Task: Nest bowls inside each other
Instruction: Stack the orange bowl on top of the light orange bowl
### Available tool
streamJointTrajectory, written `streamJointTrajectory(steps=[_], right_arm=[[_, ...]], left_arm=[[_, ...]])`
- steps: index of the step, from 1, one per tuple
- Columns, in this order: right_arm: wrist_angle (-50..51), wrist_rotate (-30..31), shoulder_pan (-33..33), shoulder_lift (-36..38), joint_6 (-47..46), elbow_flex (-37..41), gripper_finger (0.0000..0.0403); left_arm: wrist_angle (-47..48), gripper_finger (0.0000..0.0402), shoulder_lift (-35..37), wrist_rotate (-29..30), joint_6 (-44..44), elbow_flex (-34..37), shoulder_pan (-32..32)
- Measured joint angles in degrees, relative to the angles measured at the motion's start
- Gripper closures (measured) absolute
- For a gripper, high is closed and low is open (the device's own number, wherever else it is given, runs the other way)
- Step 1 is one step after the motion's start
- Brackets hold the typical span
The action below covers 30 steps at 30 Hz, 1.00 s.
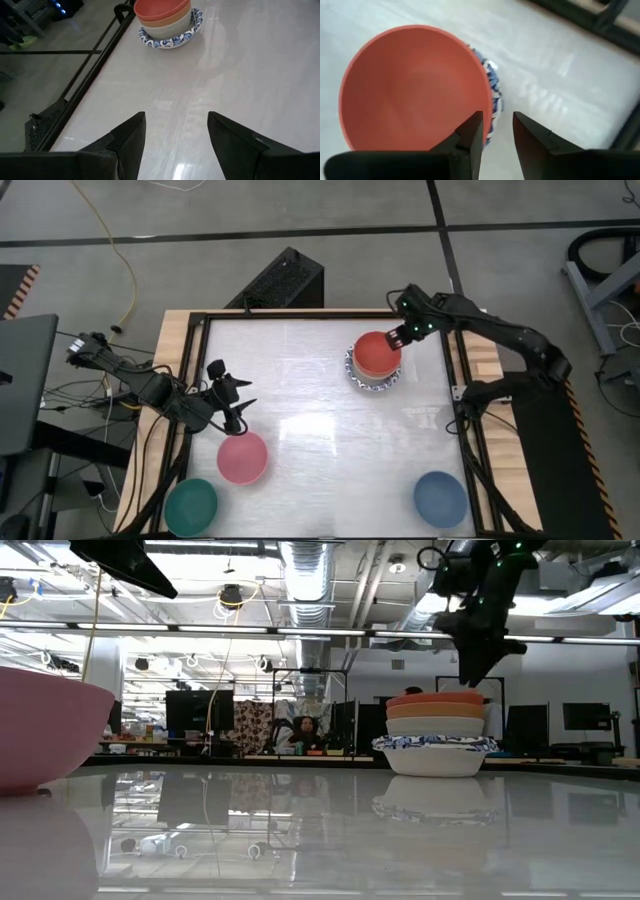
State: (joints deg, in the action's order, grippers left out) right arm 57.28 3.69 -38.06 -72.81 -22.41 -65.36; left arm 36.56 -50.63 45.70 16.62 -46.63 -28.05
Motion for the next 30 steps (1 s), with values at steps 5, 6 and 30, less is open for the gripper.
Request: streamJointTrajectory(steps=[5, 6, 30], right_arm=[[0.69, 1.88, 2.86, 0.87, -0.22, 0.0, 0.0318], [1.07, 2.36, 3.32, 0.73, -0.51, 0.0, 0.0327], [3.35, 6.92, 6.1, -4.33, -1.54, 0.39, 0.0383]], left_arm=[[0.0, 0.0198, -0.02, -0.01, 0.11, 0.0, 0.0], [0.0, 0.0198, 0.0, -0.01, 0.11, 0.0, 0.0], [0.13, 0.0198, -0.01, -0.06, 0.58, 0.01, 0.0]])
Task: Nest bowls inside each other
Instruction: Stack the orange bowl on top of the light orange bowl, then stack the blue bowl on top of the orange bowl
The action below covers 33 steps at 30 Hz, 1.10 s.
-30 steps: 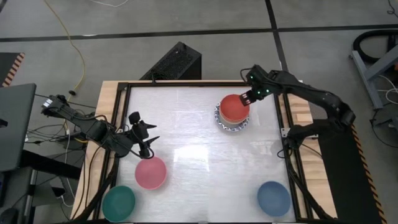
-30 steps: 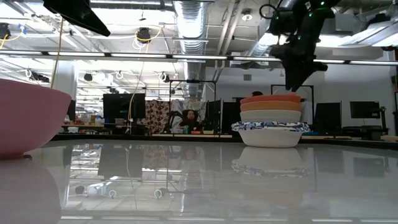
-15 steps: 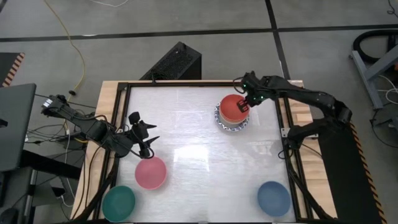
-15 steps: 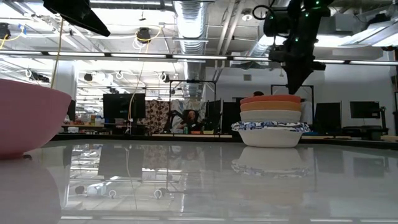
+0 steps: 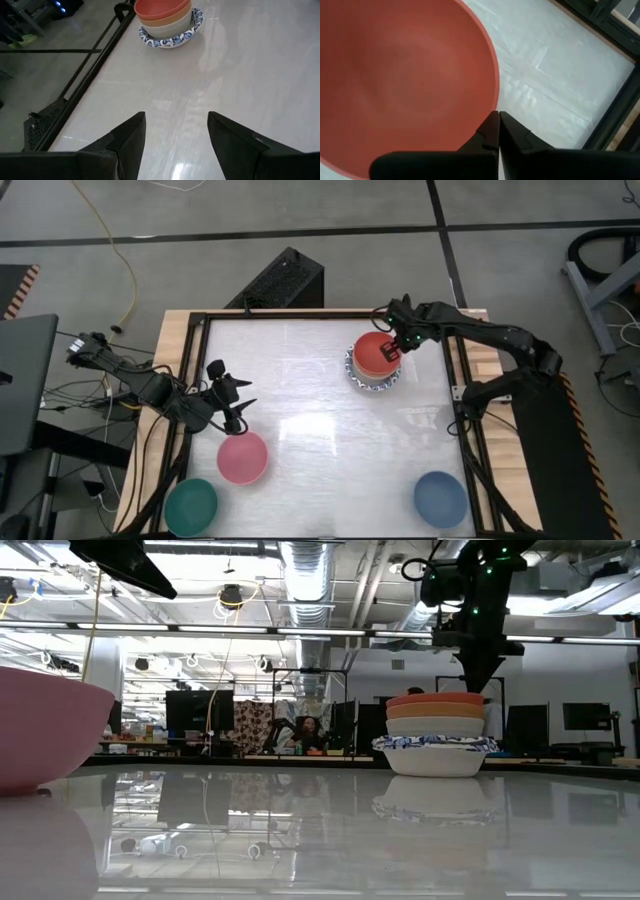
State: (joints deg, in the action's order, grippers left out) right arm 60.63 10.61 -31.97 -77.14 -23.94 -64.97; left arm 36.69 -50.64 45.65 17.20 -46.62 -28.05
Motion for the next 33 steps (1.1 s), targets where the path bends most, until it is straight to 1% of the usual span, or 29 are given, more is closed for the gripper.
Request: streamJointTrajectory(steps=[4, 9, 13, 17, 20, 22, 26, 28, 30, 33], right_arm=[[0.32, 0.0, 0.01, 0.0, -0.01, 0.0, 0.0384], [0.34, 0.06, 1.07, 0.37, -0.04, 0.0, 0.0372], [1.26, 2.7, 3.71, 2.47, -1.3, 0.0, 0.0364], [3.03, 3.48, 8.06, 6.37, -6.94, 0.0, 0.0363], [7.15, 3.45, 13.42, 9.0, -12.94, 0.0, 0.0363], [11.96, 3.66, 17.76, 10.24, -19.23, 0.0, 0.0363], [23.34, 3.92, 29.03, 11.18, -34.56, 0.0, 0.0363], [27.28, 2.87, 35.34, 11.26, -41.69, 0.0, 0.0363], [28.99, 1.72, 41.71, 11.28, -47.81, 0.0, 0.0362], [28.43, 0.07, 51.28, 11.26, -55.92, 0.0, 0.0355]], left_arm=[[0.0, 0.0198, 0.01, 0.0, 0.01, -0.01, 0.0], [0.0, 0.0198, -0.01, 0.0, 0.08, -0.01, 0.0], [-0.02, 0.0198, 0.0, 0.0, 0.46, -0.01, 0.0], [-0.04, 0.0198, 0.01, 0.0, 0.47, -0.01, 0.0], [-0.04, 0.0198, 0.0, 0.0, 0.47, -0.01, -0.01], [-0.07, 0.0198, 0.01, 0.0, 0.45, -0.01, -0.02], [-0.09, 0.0198, 0.0, -0.01, 0.65, -0.01, -0.01], [-0.09, 0.0198, -0.05, 0.0, 1.0, -0.01, 0.0], [-0.11, 0.0198, -0.15, -0.01, 1.11, 0.01, 0.0], [-0.17, 0.0198, -0.47, 0.0, 1.11, -0.01, 0.0]])
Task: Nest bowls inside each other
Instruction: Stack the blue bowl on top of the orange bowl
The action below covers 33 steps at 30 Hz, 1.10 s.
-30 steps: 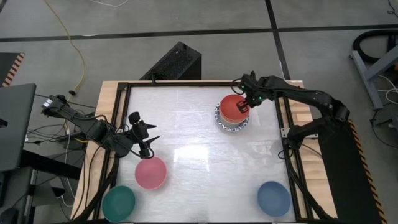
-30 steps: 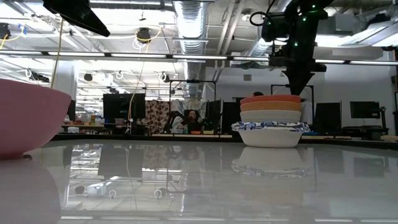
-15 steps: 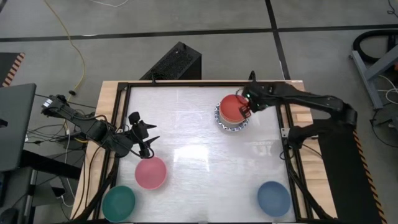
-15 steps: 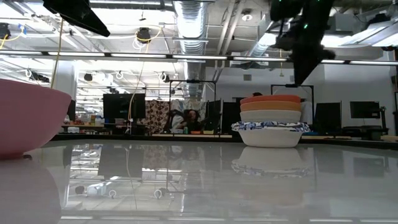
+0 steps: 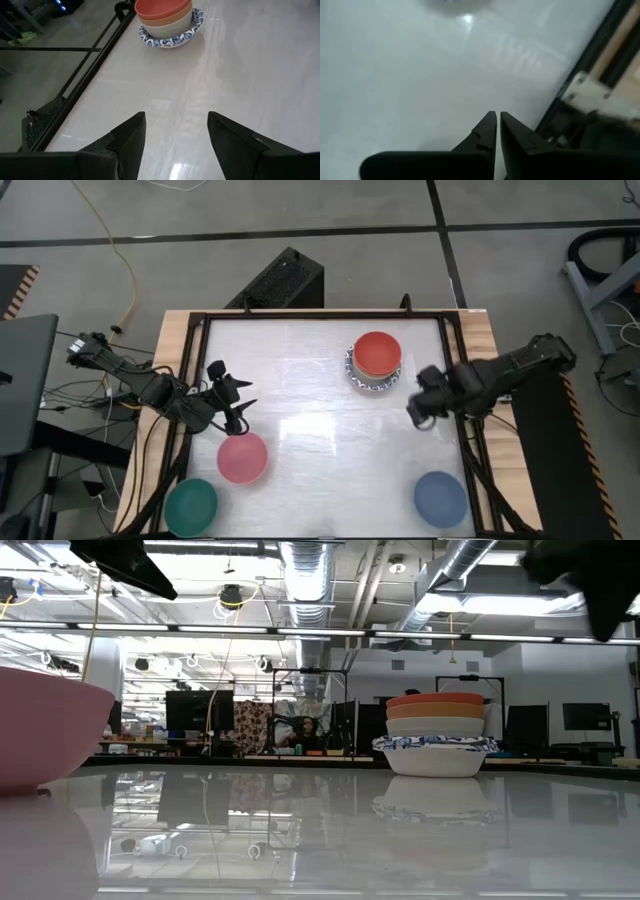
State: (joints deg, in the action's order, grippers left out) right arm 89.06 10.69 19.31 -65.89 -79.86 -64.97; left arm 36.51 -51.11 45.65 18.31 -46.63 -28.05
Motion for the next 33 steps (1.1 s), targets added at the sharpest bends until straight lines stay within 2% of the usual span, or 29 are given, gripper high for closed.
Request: streamJointTrajectory(steps=[9, 13, 18, 23, 33], right_arm=[[-2.66, -3.44, 22.84, -3.08, -25.04, 0.0, 0.0301], [-3.78, -4.52, 30.05, -5.62, -33.87, 0.0, 0.0281], [-7.7, -9.88, 36.96, -8.5, -43.25, 0.0, 0.0264], [-14.31, -14.89, 40.62, -10.39, -46.2, 0.0, 0.0259], [-21.67, -15.27, 40.89, -15.63, -45.89, -0.02, 0.0255]], left_arm=[[0.0, 0.0198, -0.62, 0.74, -0.68, 0.02, 0.0], [-0.15, 0.0198, -0.65, 0.7, -1.57, 0.02, 0.0], [-1.44, 0.0198, -0.65, 0.73, -4.02, 0.02, 0.0], [-5.47, 0.0198, -0.65, 0.66, -8.58, 0.02, 0.0], [-9.99, 0.0198, -0.64, -1.75, -16.97, 0.02, 0.0]])
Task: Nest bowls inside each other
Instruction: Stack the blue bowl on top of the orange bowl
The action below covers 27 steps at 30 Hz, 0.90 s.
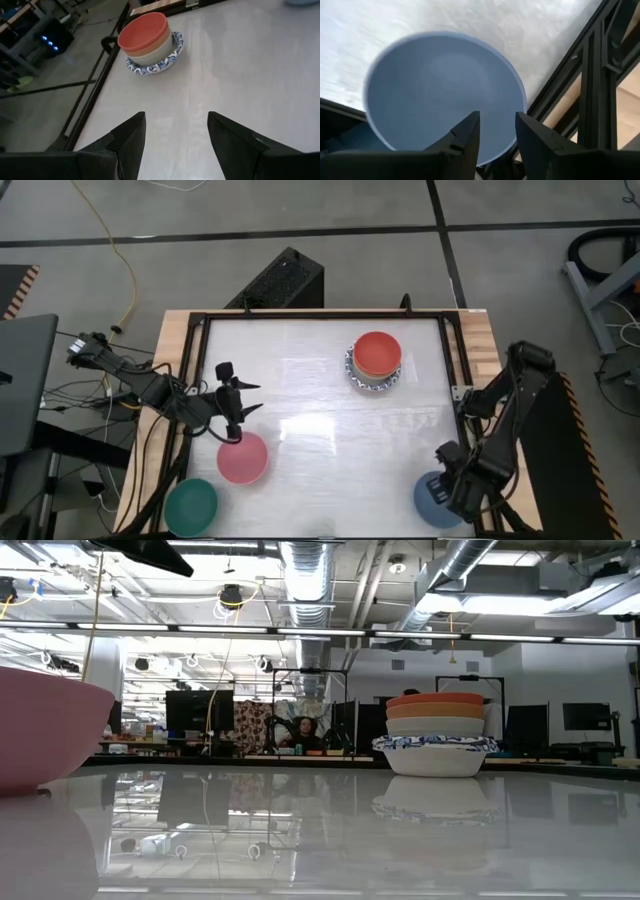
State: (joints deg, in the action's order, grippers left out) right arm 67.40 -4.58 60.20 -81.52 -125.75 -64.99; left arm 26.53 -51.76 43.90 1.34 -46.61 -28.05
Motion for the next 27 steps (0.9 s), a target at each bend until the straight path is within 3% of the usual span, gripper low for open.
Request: streamJointTrajectory(steps=[14, 27], right_arm=[[4.02, -0.34, 0.65, -1.77, 0.26, 0.0, 0.0178], [6.97, -0.03, 1.29, -1.75, 1.44, 0.0, 0.0179]], left_arm=[[-4.65, 0.0198, 0.0, -1.7, -5.88, 0.0, 0.0], [-5.05, 0.0198, -0.01, -3.02, -6.61, 0.0, 0.0]])
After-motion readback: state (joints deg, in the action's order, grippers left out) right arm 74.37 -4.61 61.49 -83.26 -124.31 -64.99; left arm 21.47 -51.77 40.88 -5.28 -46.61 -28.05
